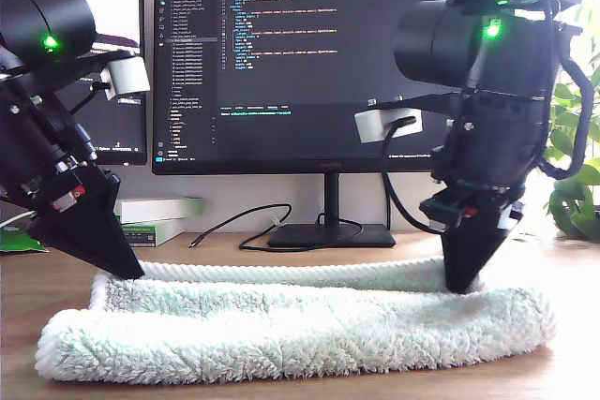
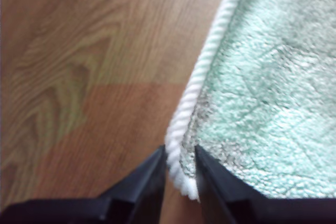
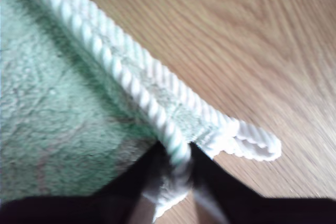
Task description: Fold the tea towel to a neat square and place it to the right
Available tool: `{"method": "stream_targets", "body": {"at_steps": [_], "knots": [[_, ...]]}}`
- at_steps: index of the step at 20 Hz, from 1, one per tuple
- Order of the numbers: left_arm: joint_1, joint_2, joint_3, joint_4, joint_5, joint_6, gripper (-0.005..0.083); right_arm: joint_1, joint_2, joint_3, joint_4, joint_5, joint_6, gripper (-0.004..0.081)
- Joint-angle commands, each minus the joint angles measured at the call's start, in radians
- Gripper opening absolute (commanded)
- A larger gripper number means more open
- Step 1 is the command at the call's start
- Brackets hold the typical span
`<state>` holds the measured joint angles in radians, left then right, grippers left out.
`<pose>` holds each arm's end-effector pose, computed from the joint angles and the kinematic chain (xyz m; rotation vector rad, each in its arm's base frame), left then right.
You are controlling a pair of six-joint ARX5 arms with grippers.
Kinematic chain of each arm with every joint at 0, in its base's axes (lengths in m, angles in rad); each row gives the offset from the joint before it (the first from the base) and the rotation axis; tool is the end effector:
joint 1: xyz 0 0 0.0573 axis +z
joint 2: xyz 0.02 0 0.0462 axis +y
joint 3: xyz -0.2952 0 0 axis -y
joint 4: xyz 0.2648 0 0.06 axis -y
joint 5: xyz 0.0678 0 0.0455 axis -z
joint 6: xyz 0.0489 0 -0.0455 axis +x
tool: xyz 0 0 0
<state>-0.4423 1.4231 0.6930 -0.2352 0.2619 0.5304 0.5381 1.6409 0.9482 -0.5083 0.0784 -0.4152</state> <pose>0.2471 -0.1310 0.1690 0.5557 0.7876 -0.8950 0.2809 0.1632 0.1664 -0.7282 1.0664 0.6443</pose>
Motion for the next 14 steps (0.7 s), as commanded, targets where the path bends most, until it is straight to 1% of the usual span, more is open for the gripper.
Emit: {"method": "stream_targets", "body": {"at_steps": [1,4,6,10,12,13,14], "knots": [[0.006,0.011,-0.004,0.008,0.001,0.002,0.0166,-0.003,0.002,0.005,0.011,0.001,0.013,0.0250],[0.016,0.011,-0.004,0.019,-0.002,0.001,0.0166,-0.003,0.002,0.035,-0.002,0.002,0.027,0.0251],[0.024,0.011,-0.004,0.027,-0.001,0.001,0.0166,-0.003,0.002,0.078,-0.034,0.003,0.027,0.0261],[0.030,0.005,-0.003,0.024,-0.001,0.000,0.0166,-0.003,0.002,0.173,-0.142,0.003,0.031,0.0266],[0.030,-0.011,0.000,0.006,-0.001,-0.008,0.0164,-0.003,0.002,0.204,-0.200,0.002,0.054,0.0265],[0.030,-0.027,0.002,-0.006,-0.002,-0.007,0.0152,-0.003,0.002,0.213,-0.227,-0.001,0.054,0.0242],[0.030,-0.049,0.003,-0.013,-0.001,-0.008,0.0095,-0.003,-0.002,0.214,-0.240,-0.001,0.061,0.0153]]}}
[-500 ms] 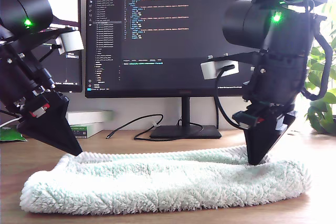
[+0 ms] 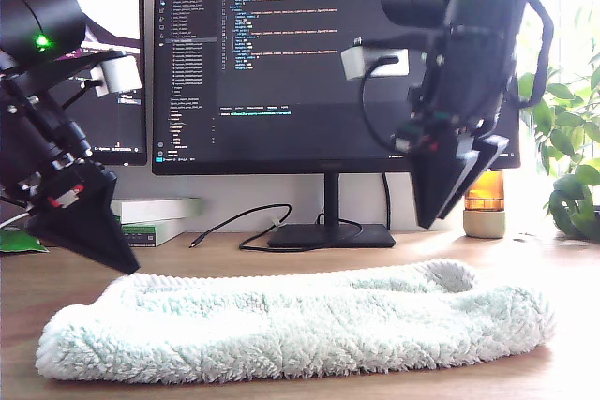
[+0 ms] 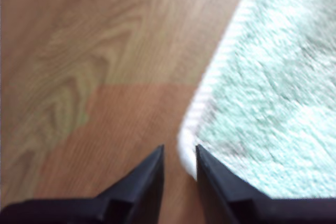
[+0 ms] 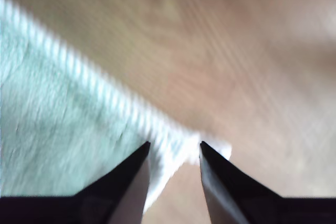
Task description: Fold the tea towel to a neat square and place it to the right
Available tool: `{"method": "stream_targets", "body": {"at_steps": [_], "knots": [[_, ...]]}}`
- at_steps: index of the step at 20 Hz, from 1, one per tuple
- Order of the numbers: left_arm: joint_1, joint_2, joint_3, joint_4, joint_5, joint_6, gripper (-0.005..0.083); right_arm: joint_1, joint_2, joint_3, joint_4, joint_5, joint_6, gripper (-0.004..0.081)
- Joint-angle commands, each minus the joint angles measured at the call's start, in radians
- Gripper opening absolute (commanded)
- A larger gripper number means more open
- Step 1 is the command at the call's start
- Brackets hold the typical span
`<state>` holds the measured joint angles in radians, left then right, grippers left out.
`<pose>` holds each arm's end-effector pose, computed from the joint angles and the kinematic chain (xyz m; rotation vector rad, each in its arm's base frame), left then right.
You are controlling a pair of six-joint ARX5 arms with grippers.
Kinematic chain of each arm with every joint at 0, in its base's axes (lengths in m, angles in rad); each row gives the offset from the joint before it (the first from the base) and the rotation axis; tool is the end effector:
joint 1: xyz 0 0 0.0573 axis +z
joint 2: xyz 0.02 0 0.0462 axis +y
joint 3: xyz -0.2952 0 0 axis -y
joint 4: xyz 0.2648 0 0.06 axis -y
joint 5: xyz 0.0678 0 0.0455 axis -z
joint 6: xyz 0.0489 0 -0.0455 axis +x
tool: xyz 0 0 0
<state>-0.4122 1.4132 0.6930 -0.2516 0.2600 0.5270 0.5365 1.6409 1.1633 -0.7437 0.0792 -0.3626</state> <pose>0.2489 -0.1226 0.1705 0.5406 0.8024 -0.8652 0.2971 0.1722 0.2200 -0.6870 1.0999 0.6137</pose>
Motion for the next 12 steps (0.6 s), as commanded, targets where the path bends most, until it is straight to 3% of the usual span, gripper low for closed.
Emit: {"method": "stream_targets", "body": {"at_steps": [1,5,9,12], "knots": [[0.000,-0.064,0.003,-0.005,0.002,-0.011,0.0006,-0.002,-0.002,-0.001,-0.013,-0.003,0.021,0.0025],[0.000,-0.177,0.003,-0.019,0.024,-0.060,-0.0019,-0.009,-0.010,-0.002,0.002,-0.103,0.058,-0.0013],[0.006,-0.209,-0.012,-0.044,0.080,-0.094,-0.0019,-0.008,-0.086,-0.037,0.081,-0.106,0.084,-0.0013],[0.009,-0.223,-0.047,-0.011,0.147,-0.123,-0.0019,-0.009,-0.190,-0.131,0.157,-0.106,0.101,-0.0013]]}}
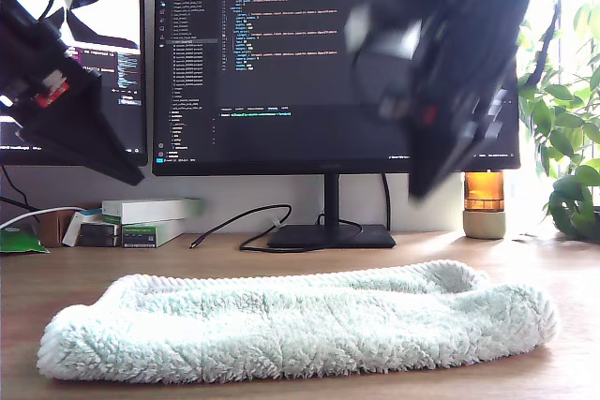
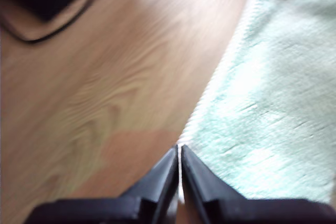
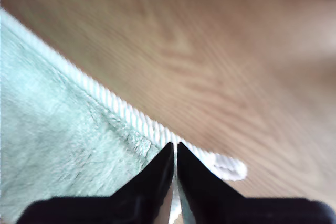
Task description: Fold the tea towel to a neat square and place it to the right
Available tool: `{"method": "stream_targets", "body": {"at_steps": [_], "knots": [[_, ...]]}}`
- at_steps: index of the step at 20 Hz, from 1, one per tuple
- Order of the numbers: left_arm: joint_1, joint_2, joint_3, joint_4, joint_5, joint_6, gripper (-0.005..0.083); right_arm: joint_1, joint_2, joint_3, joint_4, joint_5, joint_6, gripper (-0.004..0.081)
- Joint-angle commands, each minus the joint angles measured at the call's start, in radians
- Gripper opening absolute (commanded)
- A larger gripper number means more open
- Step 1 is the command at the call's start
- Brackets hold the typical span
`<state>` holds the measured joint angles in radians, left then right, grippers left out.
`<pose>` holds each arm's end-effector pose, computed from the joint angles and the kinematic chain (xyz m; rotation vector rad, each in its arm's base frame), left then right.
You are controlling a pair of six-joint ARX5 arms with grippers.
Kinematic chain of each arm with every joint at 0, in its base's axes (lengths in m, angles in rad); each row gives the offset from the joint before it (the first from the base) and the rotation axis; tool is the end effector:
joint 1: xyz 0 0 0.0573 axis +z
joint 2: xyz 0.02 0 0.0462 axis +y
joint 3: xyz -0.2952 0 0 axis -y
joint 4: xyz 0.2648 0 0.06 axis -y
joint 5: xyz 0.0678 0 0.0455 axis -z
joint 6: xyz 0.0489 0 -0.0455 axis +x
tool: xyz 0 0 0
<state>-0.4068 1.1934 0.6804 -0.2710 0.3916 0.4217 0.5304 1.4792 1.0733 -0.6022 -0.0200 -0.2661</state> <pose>0.2235 -0.1166 0.2205 0.3838 0.6326 -0.9142 0.2775 0.1638 0.2493 -0.4955 0.9194 0.6344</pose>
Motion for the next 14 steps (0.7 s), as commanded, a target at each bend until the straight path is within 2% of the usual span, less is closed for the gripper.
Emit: {"method": "stream_targets", "body": {"at_steps": [1,4,6,10,14], "knots": [[0.002,-0.007,-0.037,0.006,0.052,-0.031,-0.0019,-0.003,-0.061,-0.084,0.040,-0.007,0.006,-0.0013],[0.000,-0.010,-0.048,-0.021,0.119,-0.032,-0.0019,-0.003,-0.146,-0.238,0.156,-0.054,0.008,-0.0013],[-0.014,-0.005,-0.054,-0.048,0.174,-0.053,-0.0019,-0.003,-0.158,-0.307,0.222,-0.161,0.006,-0.0013],[-0.026,0.023,-0.054,-0.095,0.230,-0.086,-0.0021,-0.023,-0.097,-0.323,0.270,-0.324,-0.001,-0.0013],[-0.028,0.137,-0.054,-0.117,0.270,-0.053,-0.0021,-0.069,-0.027,-0.322,0.328,-0.401,-0.035,-0.0013]]}}
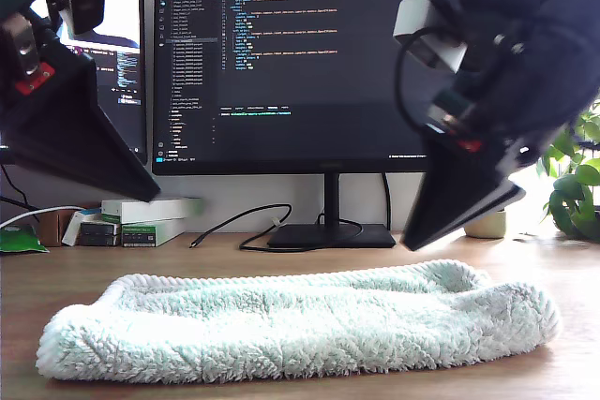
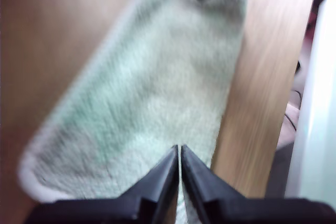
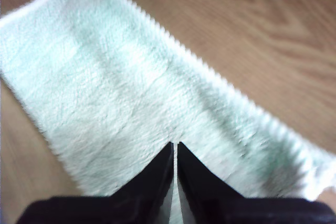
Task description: Fold the tea towel to a neat square and place it to the right
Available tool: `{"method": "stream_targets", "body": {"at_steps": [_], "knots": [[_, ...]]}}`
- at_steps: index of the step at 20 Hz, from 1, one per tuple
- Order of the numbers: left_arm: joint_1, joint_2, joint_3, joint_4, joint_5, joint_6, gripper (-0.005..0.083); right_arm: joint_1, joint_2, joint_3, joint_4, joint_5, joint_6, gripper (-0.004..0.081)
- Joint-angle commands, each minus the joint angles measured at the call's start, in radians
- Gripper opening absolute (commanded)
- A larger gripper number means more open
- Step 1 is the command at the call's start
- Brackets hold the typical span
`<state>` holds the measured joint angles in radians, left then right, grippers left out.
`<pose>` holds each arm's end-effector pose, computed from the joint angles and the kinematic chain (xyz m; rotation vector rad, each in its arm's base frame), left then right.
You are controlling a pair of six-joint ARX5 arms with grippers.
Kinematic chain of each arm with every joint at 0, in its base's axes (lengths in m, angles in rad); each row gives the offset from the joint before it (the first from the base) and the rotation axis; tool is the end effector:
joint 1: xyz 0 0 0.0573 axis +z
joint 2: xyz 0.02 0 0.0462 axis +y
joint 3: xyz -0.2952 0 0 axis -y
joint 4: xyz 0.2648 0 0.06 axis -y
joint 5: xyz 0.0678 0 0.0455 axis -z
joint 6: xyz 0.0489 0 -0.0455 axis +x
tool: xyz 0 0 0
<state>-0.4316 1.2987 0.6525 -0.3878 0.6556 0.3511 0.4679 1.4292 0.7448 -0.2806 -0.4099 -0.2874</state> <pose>0.2080 -0.1286 0.1847 0.1656 0.8879 -1.1584 0.2461 0.1462 0.1822 -0.2757 0.8716 0.9445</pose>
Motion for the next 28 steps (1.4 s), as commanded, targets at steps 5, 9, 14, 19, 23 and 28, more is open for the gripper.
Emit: {"method": "stream_targets", "body": {"at_steps": [5,9,14,19,23,28], "knots": [[-0.008,0.181,-0.024,0.001,-0.037,0.023,-0.0021,-0.060,0.105,0.010,0.043,-0.085,-0.062,-0.0013],[-0.008,0.236,-0.022,0.015,-0.094,0.023,-0.0021,-0.064,0.191,0.040,0.052,-0.134,-0.096,-0.0013],[-0.024,0.279,-0.016,0.021,-0.204,0.023,-0.0021,-0.064,0.281,0.089,0.047,-0.074,-0.122,-0.0013],[-0.024,0.280,0.006,0.094,-0.299,0.024,-0.0021,-0.061,0.281,0.090,-0.042,0.027,-0.070,-0.0013],[-0.022,0.286,0.009,0.169,-0.311,0.086,-0.0021,-0.061,0.281,0.090,-0.116,0.112,0.091,-0.0013],[-0.043,0.381,0.057,0.237,-0.362,0.117,-0.0021,-0.010,0.280,0.095,-0.188,0.124,0.224,-0.0013]]}}
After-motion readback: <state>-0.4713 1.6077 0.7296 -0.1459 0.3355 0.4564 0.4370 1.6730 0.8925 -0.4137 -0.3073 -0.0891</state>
